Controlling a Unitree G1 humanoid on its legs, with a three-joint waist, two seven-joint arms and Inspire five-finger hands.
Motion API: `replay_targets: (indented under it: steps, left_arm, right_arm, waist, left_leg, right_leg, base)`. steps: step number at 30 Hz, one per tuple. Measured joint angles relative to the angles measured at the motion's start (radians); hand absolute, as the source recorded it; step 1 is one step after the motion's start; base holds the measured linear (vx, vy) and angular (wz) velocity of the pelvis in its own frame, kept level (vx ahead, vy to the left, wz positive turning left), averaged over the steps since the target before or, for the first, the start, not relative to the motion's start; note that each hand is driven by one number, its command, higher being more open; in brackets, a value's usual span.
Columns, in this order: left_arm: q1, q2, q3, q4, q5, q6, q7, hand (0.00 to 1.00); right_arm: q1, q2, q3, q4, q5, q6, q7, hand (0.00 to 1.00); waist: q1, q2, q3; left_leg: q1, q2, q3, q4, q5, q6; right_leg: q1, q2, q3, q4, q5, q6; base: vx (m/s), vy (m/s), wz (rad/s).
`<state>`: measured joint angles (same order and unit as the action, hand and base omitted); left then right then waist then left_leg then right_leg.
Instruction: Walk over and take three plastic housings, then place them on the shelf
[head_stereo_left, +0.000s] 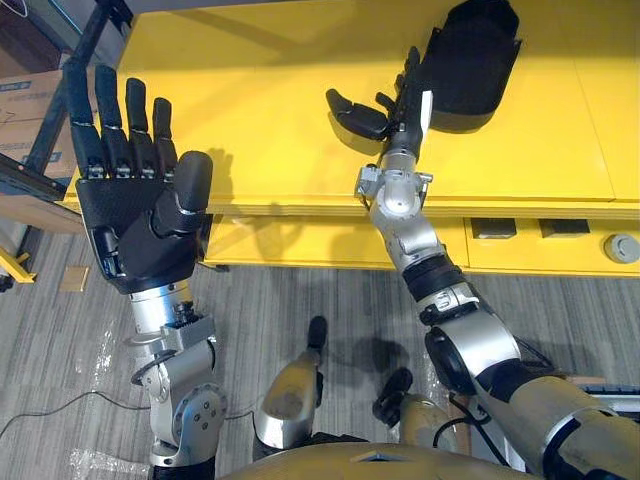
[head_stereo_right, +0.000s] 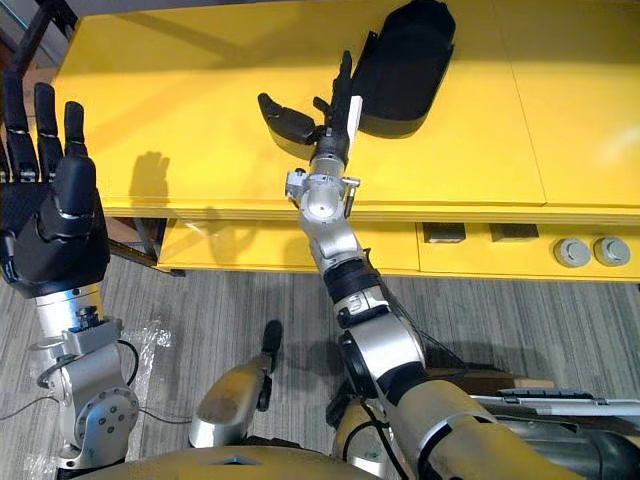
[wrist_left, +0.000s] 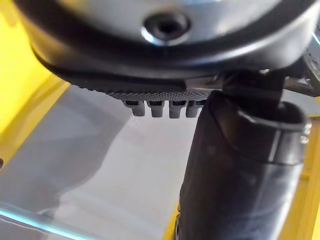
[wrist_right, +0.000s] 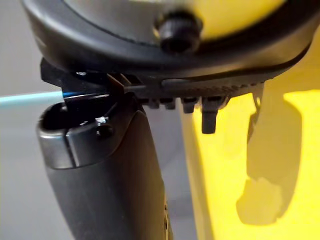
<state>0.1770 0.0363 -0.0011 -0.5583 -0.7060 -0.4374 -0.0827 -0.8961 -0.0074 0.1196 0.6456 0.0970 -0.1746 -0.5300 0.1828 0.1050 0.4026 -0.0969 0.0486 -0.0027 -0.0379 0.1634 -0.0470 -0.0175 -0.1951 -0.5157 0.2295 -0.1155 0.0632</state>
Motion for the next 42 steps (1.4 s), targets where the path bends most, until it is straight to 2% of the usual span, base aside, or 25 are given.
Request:
replay_targets:
  steps: [8,10,23,31,36,42]
  left_arm:
    - [-0.024,0.001,-0.043,0.001,0.001,0.002,0.018,1.0]
    - [-0.025,0.001,-0.048,0.004,0.002,0.004,0.025,1.0]
    - [-0.024,0.004,-0.064,0.04,0.002,0.011,0.027,1.0]
    - [-0.013,0.013,-0.082,0.096,0.002,0.053,0.024,1.0]
    - [0.022,0.013,-0.082,0.1,0.0,0.055,0.015,1.0]
    - [0.034,0.013,-0.081,0.147,-0.028,0.055,-0.009,1.0]
  right_arm:
    - [0.0,0.022,-0.011,-0.012,-0.052,-0.008,-0.088,1.0]
    - [0.01,0.041,-0.008,-0.02,-0.053,-0.005,-0.091,1.0]
    - [0.087,0.051,0.04,-0.075,-0.054,-0.009,-0.096,1.0]
    - [0.149,0.061,0.073,-0.105,-0.092,-0.009,-0.088,1.0]
    - [0.206,0.063,0.088,-0.105,-0.097,-0.009,-0.091,1.0]
    - [0.232,0.06,0.08,-0.105,-0.126,-0.007,-0.116,1.0]
  waist:
    - [-0.009,-0.006,0.012]
    - [-0.021,-0.006,0.013]
    - [-0.028,-0.008,0.012]
    - [-0.038,-0.014,0.008]
    - [-0.046,-0.04,-0.038]
    - [-0.048,-0.039,-0.057]
  left_leg:
    - [0.004,0.0,0.023,0.0,0.0,0.0]
    - [0.011,0.0,0.03,0.0,-0.001,0.001]
    - [0.043,0.008,0.066,0.0,-0.012,0.002]
    - [0.075,0.011,0.076,-0.002,-0.022,0.0]
    - [0.075,0.014,0.079,-0.002,-0.028,0.0]
    - [0.075,0.015,0.079,-0.002,-0.029,0.0]
  right_leg:
    - [-0.013,-0.004,0.022,0.011,0.0,0.001]
    - [-0.012,-0.005,0.029,0.013,0.0,0.001]
    - [0.006,0.004,0.06,0.001,0.006,0.007]
    - [0.039,0.01,0.067,-0.018,0.01,0.011]
    - [0.05,0.019,0.069,-0.05,0.02,0.013]
    - [0.06,0.024,0.066,-0.071,0.032,0.013]
  base:
    - [0.0,-0.034,-0.07]
    - [-0.01,-0.034,-0.11]
    - [0.0,-0.027,-0.07]
    - [0.01,-0.025,-0.03]
    - [0.02,-0.02,-0.03]
    - [0.0,0.0,0.0]
